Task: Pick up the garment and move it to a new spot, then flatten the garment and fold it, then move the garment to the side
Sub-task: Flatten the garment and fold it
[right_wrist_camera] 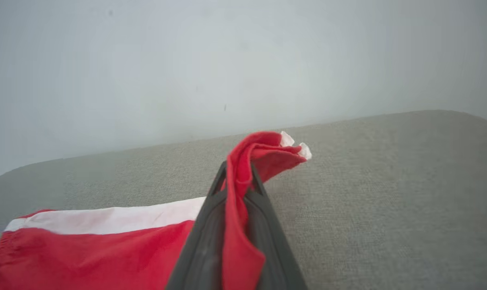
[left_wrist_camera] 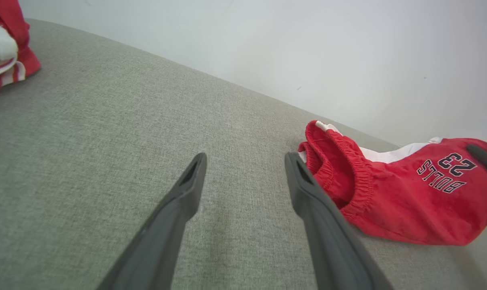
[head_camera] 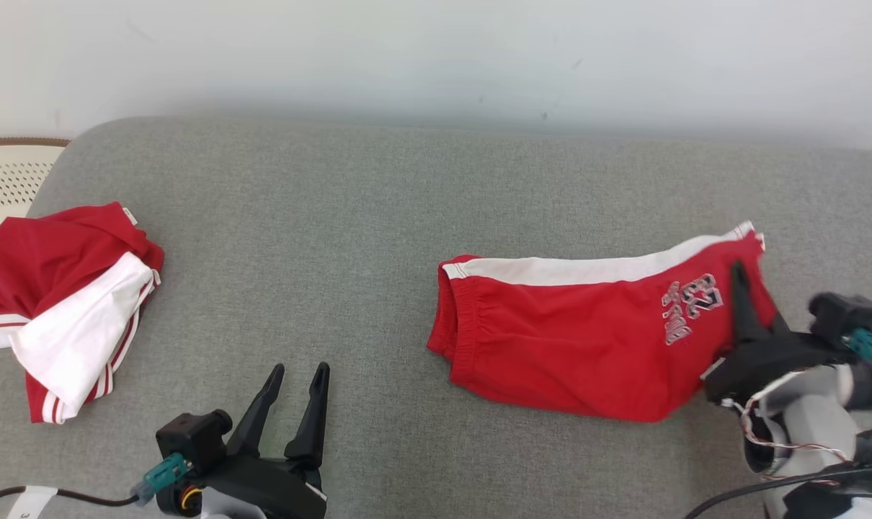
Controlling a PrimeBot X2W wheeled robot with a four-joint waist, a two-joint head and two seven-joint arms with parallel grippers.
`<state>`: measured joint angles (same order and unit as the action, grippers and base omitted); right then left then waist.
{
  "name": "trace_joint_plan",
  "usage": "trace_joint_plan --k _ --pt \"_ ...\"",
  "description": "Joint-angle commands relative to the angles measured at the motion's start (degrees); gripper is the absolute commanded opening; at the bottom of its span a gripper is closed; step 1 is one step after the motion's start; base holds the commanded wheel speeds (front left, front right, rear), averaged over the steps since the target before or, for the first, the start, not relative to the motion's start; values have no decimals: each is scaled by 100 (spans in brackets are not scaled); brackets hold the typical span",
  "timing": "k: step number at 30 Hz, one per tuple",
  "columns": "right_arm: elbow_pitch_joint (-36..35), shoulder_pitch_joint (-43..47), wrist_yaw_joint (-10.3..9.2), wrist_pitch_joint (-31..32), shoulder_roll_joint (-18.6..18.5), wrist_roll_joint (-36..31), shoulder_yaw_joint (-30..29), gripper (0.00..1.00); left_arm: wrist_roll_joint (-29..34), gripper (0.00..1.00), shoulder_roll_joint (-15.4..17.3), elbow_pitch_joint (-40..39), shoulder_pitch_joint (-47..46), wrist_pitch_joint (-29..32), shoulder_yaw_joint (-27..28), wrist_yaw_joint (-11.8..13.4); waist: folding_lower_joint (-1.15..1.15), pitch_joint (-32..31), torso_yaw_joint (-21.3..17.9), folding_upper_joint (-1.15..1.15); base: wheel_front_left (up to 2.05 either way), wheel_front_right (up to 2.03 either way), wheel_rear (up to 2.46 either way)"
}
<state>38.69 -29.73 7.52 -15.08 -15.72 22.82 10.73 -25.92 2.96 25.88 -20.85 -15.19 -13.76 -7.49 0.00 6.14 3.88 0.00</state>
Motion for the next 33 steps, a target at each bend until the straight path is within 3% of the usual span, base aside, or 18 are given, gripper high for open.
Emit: trace_joint_plan --k 1,6,12,18,25,26,27,28,33 --pt "-217 162 -6 -1 61 -101 166 0 -29 100 21 43 152 -2 19 2 0 -41 18 0 0 0 0" --pt "-940 274 -6 -1 237 -87 866 0 -52 100 19 64 212 -1 56 2 0 -118 64 0 0 0 0" --pt "-1159 206 -6 -2 307 63 1776 0 -72 100 12 62 230 -2 56 2 0 -143 182 0 0 0 0" --pt "-848 -54 -6 -2 466 360 2704 0 -118 100 2 36 182 -2 2 2 0 -89 460 0 0 0 0" --pt "-282 -284 -6 -1 640 574 3101 0 -204 100 -2 42 147 -2 -45 2 0 -10 717 0 0 0 0" --pt "-168 -283 -6 -2 676 639 3156 14 -211 100 -4 40 142 -1 -51 2 0 -8 747 0 0 0 0" --pt "-129 -315 -5 -2 718 684 3188 49 -201 100 -3 37 145 -2 -48 2 0 -8 764 0 0 0 0" --pt "-111 -357 -5 -2 734 710 3225 100 -203 100 -4 30 150 -2 -36 2 0 -8 776 0 0 0 0" --pt "-417 -370 -6 -2 689 929 3246 100 -156 100 -3 6 203 -2 78 2 0 -28 732 0 0 0 0"
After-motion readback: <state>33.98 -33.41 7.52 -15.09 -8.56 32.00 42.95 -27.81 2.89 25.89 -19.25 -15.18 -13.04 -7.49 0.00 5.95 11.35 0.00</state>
